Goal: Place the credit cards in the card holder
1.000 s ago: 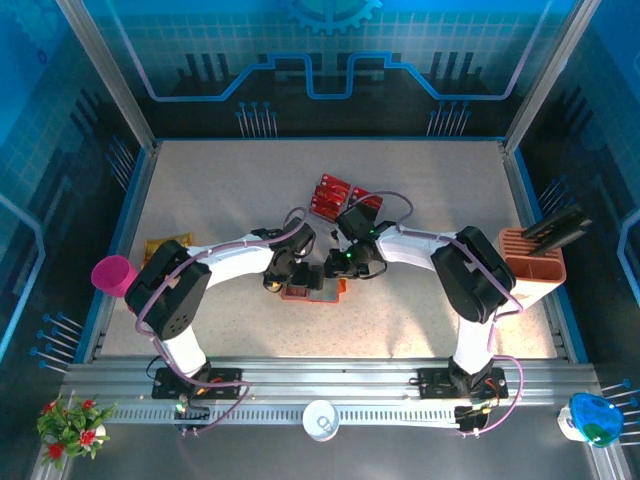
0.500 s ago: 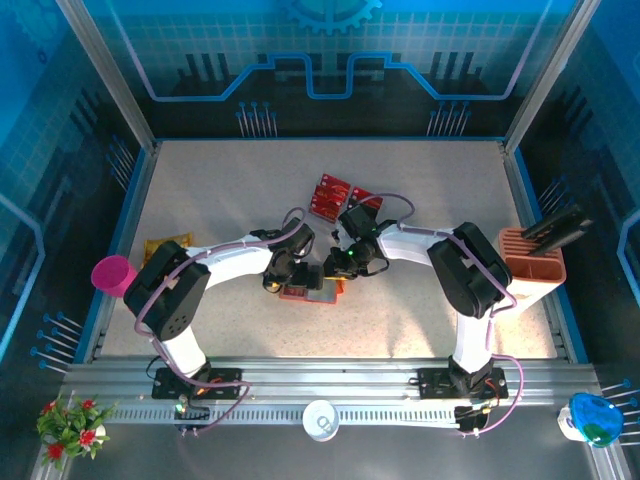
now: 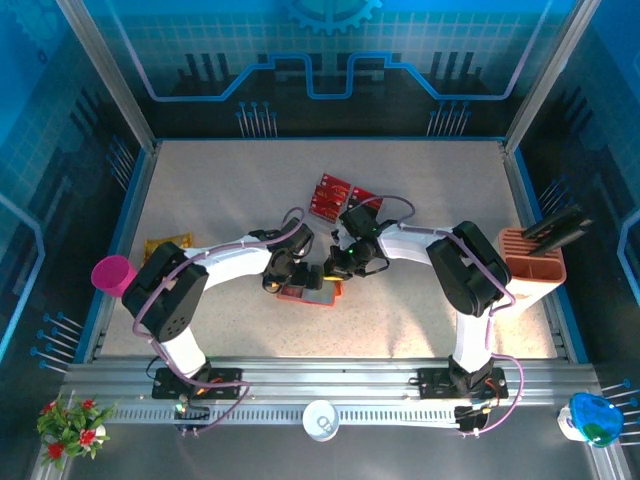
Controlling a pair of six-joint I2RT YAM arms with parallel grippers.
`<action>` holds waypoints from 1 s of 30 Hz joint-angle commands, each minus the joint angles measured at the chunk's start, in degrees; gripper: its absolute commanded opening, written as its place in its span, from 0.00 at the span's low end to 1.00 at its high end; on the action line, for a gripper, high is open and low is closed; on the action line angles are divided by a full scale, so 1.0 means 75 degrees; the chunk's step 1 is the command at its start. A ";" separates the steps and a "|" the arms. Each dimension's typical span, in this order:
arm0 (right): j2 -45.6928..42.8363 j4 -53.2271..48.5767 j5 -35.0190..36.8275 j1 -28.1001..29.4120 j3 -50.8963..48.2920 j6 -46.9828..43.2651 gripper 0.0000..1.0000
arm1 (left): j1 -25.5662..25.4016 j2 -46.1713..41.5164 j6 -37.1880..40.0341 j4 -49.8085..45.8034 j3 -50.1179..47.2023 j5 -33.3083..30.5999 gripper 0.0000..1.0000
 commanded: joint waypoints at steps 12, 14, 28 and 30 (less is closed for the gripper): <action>-0.0328 0.0769 -0.0077 -0.0056 0.0089 0.0043 0.00 | 0.0435 -0.0301 0.0238 -0.1158 0.0502 -0.0414 0.99; -0.0363 0.0634 0.0010 -0.0067 0.0130 -0.0066 0.00 | 0.0521 -0.0328 0.0320 -0.1167 0.0475 -0.0401 0.99; -0.0333 -0.0031 0.0410 0.0058 0.0417 -0.0374 0.21 | 0.0579 -0.0241 0.0370 -0.0878 0.0265 -0.0133 0.99; -0.0305 -0.0164 0.0512 0.0102 0.0462 -0.0428 0.22 | 0.0580 -0.0203 0.0364 -0.0831 0.0223 -0.0106 0.99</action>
